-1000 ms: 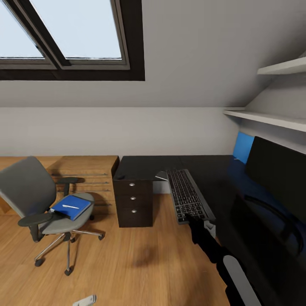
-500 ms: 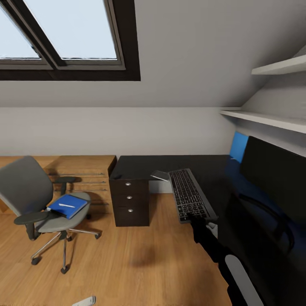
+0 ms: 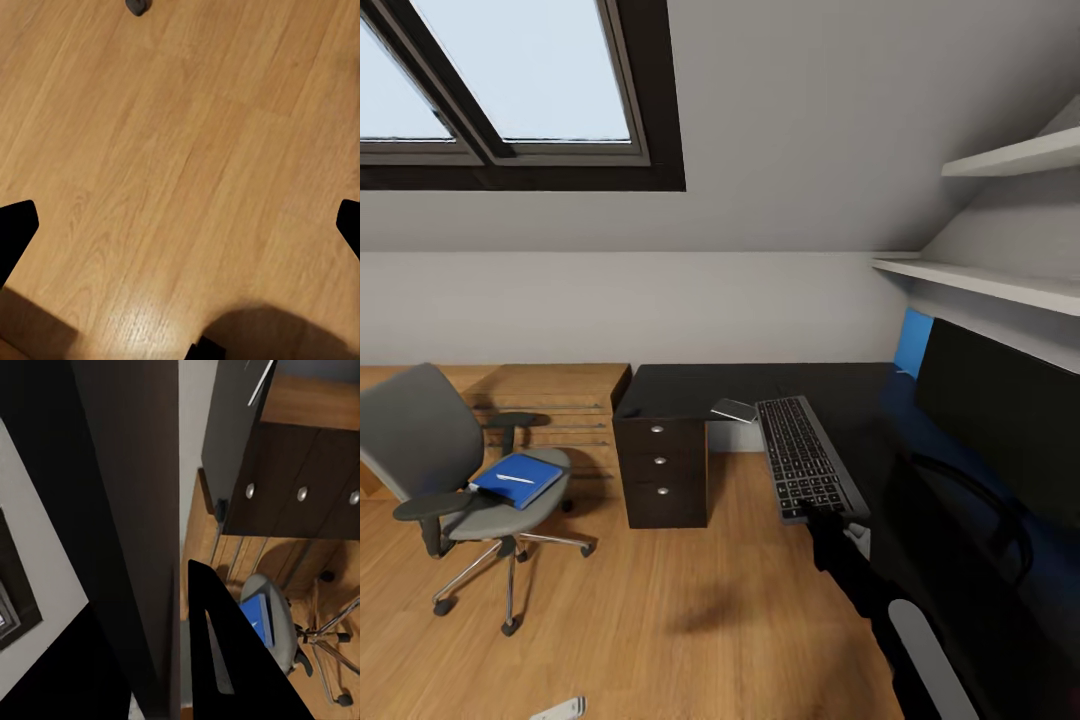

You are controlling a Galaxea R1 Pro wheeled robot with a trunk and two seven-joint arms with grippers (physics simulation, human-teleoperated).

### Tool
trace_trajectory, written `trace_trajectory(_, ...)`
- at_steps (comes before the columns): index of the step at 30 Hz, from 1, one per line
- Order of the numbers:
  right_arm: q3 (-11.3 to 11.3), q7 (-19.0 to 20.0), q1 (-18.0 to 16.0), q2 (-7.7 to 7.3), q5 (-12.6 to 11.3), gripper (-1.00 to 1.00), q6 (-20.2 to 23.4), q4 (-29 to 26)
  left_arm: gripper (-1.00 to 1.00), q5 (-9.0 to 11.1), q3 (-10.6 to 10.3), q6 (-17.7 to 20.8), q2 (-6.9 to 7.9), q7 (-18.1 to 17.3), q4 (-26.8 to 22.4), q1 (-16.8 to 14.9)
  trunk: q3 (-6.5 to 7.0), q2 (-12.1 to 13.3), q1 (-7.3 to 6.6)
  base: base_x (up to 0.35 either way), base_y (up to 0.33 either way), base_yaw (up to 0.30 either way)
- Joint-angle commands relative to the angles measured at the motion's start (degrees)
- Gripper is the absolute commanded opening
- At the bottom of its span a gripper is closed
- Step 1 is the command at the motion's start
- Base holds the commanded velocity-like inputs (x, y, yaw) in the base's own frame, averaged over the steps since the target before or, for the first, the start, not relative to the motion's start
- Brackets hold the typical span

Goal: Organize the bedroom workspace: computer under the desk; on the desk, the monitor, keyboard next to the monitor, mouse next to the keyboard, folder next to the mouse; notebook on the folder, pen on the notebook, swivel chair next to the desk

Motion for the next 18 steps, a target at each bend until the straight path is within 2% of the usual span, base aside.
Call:
trace_trajectory(1,-0.1,0.1,0.0,0.03,-0.7,-1.00,0.2,0.0,1.00,0.6,-0.5,-0.3,0.06,0.3,0.0,0.0,-0.08,-0.1,0.01,-0.003,-0.002,0.000)
trace_trajectory(4,-0.1,0.0,0.0,0.02,-1.7,-1.00,0.1,0.0,1.00,0.6,-0.5,-0.3,0.06,0.3,0.0,0.0,-0.08,-0.1,0.01,-0.040,-0.012,0.000)
trace_trajectory(8,0.0,-0.1,0.0,-0.04,-2.1,-1.00,0.1,0.0,1.00,0.6,-0.5,-0.4,0.06,0.3,0.0,0.0,-0.08,-0.1,0.01,-0.263,-0.223,0.000)
trace_trajectory(11,0.0,-0.1,0.0,-0.04,-2.1,-1.00,0.2,0.0,1.00,0.6,-0.4,-0.5,0.35,0.3,0.0,0.0,-0.08,-0.1,0.01,-0.020,-0.339,0.000)
trace_trajectory(12,0.0,-0.1,0.0,-0.04,-2.1,-1.00,0.1,0.0,1.00,0.8,-0.2,-0.4,1.82,0.1,0.0,0.0,-0.08,-0.1,0.01,-0.003,-0.345,0.000)
trace_trajectory(13,0.0,-0.1,0.0,-0.04,-2.1,-1.00,0.1,0.0,1.00,1.1,0.1,-0.3,2.54,0.0,0.0,0.0,-0.08,-0.1,0.01,-0.002,-0.346,0.000)
trace_trajectory(14,-0.1,0.0,0.0,-0.04,-2.1,-1.00,0.2,0.0,1.00,2.3,1.4,-0.1,3.50,-0.3,0.0,0.0,-0.08,-0.1,0.01,-0.001,-0.346,0.000)
trace_trajectory(18,0.1,0.0,0.0,-0.21,-2.2,-1.00,0.3,0.0,1.00,3.8,3.4,0.1,4.52,-3.2,0.0,0.0,-0.08,-0.1,0.01,0.000,-0.346,0.000)
